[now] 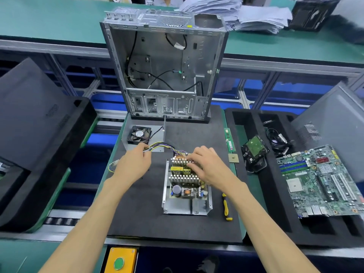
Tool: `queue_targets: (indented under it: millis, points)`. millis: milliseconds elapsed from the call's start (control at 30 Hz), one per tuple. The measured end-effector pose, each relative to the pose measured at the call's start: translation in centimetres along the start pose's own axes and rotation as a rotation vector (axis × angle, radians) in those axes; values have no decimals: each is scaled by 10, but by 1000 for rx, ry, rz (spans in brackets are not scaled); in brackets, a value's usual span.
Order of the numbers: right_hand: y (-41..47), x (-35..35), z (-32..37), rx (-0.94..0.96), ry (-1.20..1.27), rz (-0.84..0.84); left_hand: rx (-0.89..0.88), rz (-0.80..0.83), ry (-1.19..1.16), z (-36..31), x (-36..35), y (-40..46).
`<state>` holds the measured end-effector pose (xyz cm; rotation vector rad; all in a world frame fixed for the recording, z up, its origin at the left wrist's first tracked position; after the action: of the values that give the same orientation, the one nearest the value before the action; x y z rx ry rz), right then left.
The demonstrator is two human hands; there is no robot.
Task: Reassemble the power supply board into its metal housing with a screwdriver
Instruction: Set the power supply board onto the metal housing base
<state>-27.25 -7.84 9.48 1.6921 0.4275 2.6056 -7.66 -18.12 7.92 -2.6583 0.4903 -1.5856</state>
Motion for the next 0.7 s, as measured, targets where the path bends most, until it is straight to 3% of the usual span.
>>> queue_targets:
  millis: [233,700]
  points:
    - [-4,-13,-2,-2,-67,61,27,5,7,12,-13,2]
    - [-9,-46,-8,-121,-159,133,29,279,183,27,-51,-9]
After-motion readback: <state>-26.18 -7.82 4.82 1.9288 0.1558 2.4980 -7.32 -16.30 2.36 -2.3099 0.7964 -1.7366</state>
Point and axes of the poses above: each hand's wrist, its own y-axis towards the middle knuckle, its own x-axis out of the back of the hand, z = x × y, the point moved 9 cm from there along y, towards the middle knuckle, and after that the axes turned 1 degree about y, right-handed, at the moved point
